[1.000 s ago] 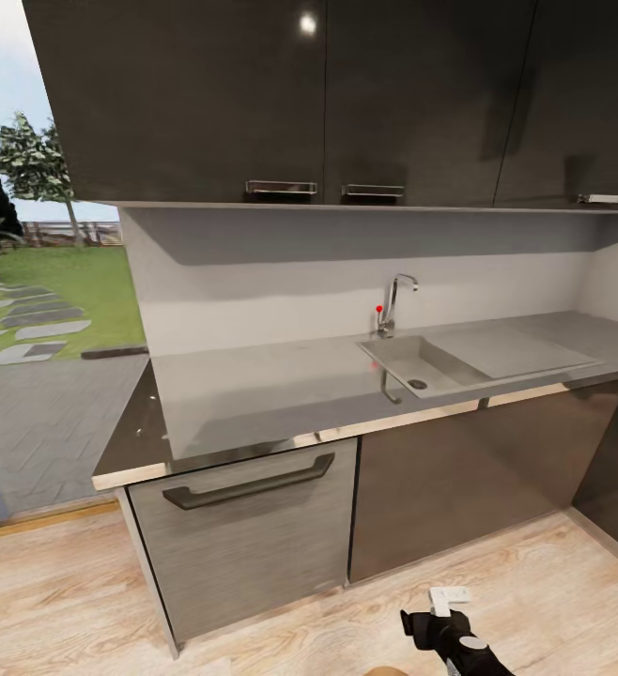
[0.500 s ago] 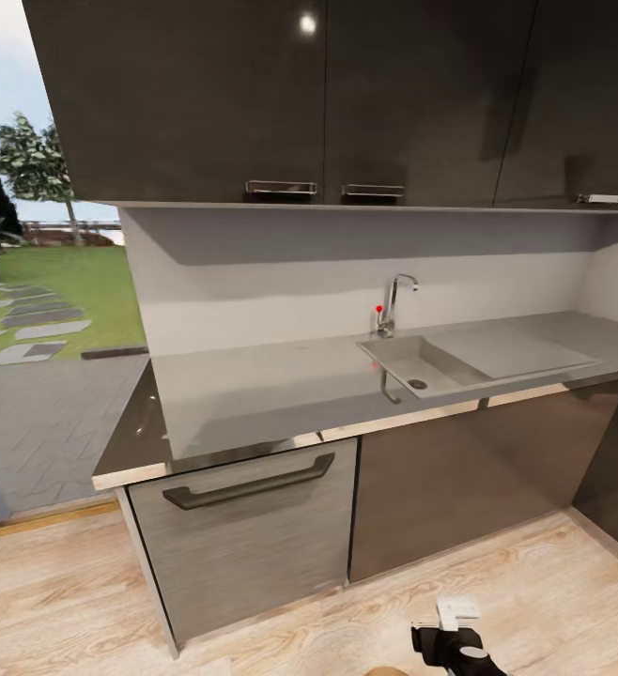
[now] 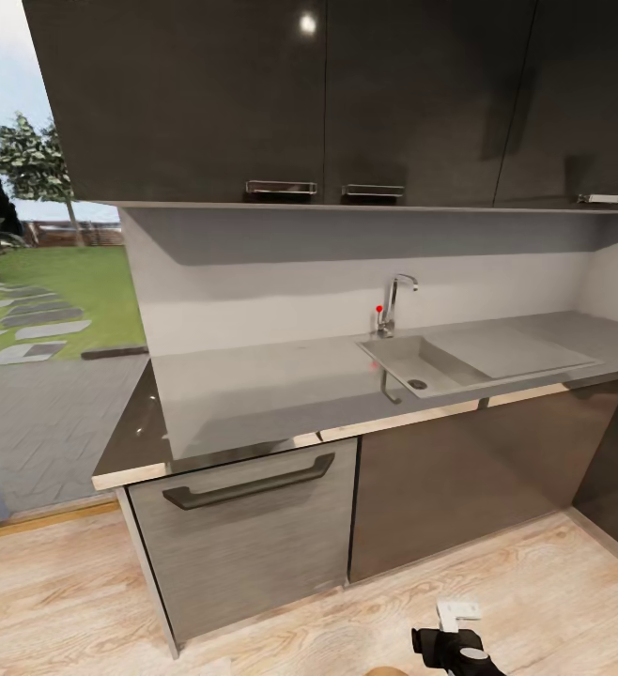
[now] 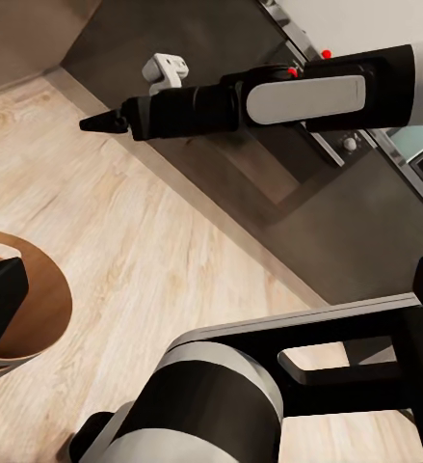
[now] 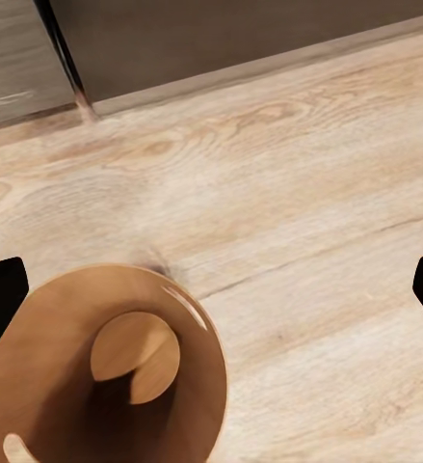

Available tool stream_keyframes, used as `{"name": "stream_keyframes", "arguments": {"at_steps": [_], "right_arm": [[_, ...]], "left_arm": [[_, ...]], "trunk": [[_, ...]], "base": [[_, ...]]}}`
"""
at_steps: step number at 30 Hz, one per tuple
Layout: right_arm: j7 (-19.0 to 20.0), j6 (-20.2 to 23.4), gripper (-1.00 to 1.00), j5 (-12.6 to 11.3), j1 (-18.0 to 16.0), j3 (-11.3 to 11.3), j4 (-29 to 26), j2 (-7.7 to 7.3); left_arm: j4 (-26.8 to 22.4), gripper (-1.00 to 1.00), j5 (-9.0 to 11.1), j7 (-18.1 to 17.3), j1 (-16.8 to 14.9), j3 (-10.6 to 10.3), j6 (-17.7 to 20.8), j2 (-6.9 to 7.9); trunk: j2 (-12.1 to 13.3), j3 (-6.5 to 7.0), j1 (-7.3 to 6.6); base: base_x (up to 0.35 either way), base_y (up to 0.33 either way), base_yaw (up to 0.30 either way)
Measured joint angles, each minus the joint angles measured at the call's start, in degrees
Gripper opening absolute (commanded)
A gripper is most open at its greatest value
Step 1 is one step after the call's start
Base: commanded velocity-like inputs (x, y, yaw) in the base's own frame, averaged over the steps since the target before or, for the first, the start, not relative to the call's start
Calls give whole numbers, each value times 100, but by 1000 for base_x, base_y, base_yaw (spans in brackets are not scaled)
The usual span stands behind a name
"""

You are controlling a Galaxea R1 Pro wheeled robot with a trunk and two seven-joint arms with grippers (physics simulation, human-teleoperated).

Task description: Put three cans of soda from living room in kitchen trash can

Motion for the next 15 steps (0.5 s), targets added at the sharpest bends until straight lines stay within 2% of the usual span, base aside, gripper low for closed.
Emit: {"name": "stream_keyframes", "arguments": {"at_steps": [5, 15], "right_arm": [[2, 0, 100, 0, 1, 2, 0, 0], [2, 8, 100, 0, -2, 4, 0, 0]], "left_arm": [[0, 100, 0, 0, 0, 0, 0, 0], [3, 100, 0, 0, 0, -1, 0, 0]], "trunk": [[-159, -81, 87], [-560, -340, 307]], "base": [[0, 0, 0], [0, 0, 0]]}}
